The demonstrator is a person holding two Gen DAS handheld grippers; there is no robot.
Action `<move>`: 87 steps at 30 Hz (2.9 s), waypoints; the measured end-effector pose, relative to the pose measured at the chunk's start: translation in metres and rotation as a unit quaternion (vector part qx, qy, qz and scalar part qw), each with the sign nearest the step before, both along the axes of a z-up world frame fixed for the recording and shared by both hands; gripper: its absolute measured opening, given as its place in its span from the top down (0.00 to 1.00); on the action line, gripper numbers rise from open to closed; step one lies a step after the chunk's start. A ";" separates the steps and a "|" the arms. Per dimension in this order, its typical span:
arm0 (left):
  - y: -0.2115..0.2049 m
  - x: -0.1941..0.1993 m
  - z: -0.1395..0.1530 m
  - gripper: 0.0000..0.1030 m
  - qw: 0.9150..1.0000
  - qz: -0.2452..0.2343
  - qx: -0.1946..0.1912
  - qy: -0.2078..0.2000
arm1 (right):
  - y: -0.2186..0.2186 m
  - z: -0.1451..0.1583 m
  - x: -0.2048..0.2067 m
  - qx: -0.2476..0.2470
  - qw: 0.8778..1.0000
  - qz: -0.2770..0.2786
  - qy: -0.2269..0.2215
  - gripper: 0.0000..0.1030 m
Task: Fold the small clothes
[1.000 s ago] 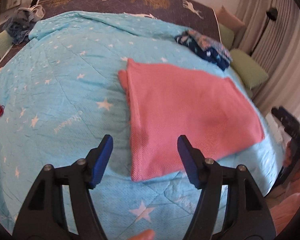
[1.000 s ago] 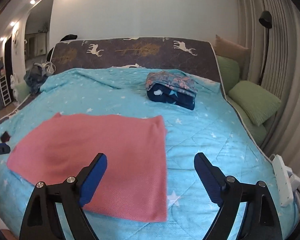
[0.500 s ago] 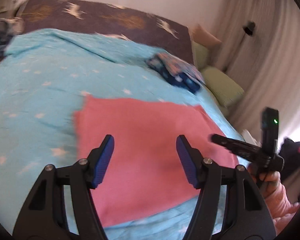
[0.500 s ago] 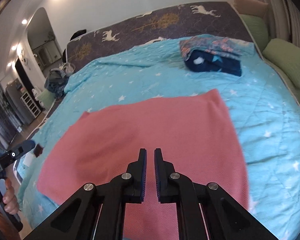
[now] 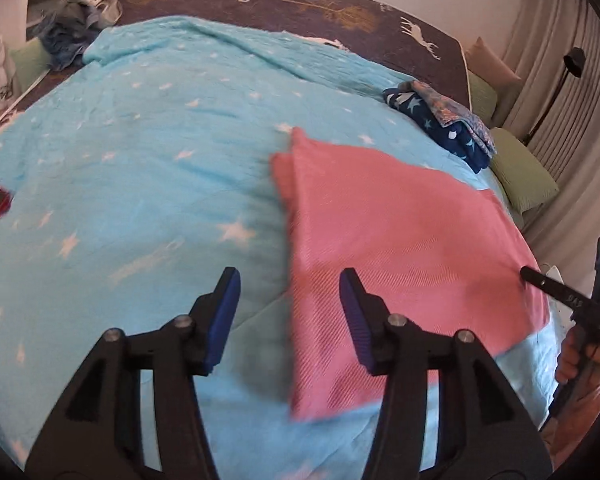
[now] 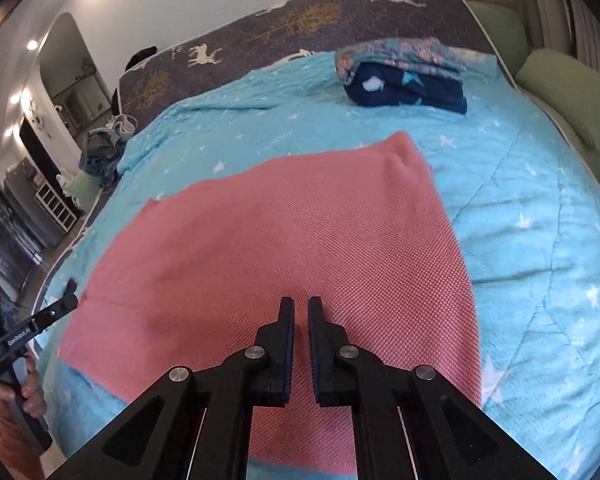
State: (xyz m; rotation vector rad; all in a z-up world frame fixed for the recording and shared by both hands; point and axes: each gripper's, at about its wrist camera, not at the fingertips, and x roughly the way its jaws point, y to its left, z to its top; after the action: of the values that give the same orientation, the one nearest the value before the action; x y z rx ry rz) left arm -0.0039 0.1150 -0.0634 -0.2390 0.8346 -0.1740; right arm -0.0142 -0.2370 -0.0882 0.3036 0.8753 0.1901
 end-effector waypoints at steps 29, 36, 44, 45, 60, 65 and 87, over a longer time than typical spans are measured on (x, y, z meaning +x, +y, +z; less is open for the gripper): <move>-0.012 -0.014 0.024 0.88 0.993 -0.076 -0.088 0.021 | 0.006 0.001 -0.061 -0.008 1.000 0.000 -0.001 0.52; -0.056 0.003 0.078 0.90 0.989 -0.131 -0.057 -0.041 | -0.014 -0.002 -0.073 0.012 1.000 -0.021 -0.004 0.51; -0.134 0.015 0.097 0.94 0.975 -0.214 -0.028 -0.056 | -0.004 0.012 -0.082 0.011 0.999 0.028 -0.040 0.44; -0.143 0.013 0.099 0.94 0.972 -0.227 -0.027 -0.059 | -0.002 0.013 -0.082 0.009 0.998 0.035 -0.043 0.43; 0.001 -0.024 0.027 0.57 0.999 0.001 -0.030 0.044 | 0.025 0.012 -0.070 0.006 0.994 0.104 -0.043 0.41; 0.019 -0.040 -0.025 0.55 0.989 -0.004 -0.096 0.114 | 0.054 0.015 -0.063 -0.004 0.989 0.140 -0.046 0.39; -0.065 0.001 0.065 0.93 0.985 -0.149 -0.069 -0.045 | 0.101 0.040 -0.050 -0.045 0.970 0.220 -0.093 0.31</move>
State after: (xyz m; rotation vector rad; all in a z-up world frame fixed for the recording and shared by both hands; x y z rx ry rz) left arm -0.0026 0.0503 0.0013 -0.2341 0.7652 -0.5216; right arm -0.0638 -0.1358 -0.0478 0.0017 0.7517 0.5808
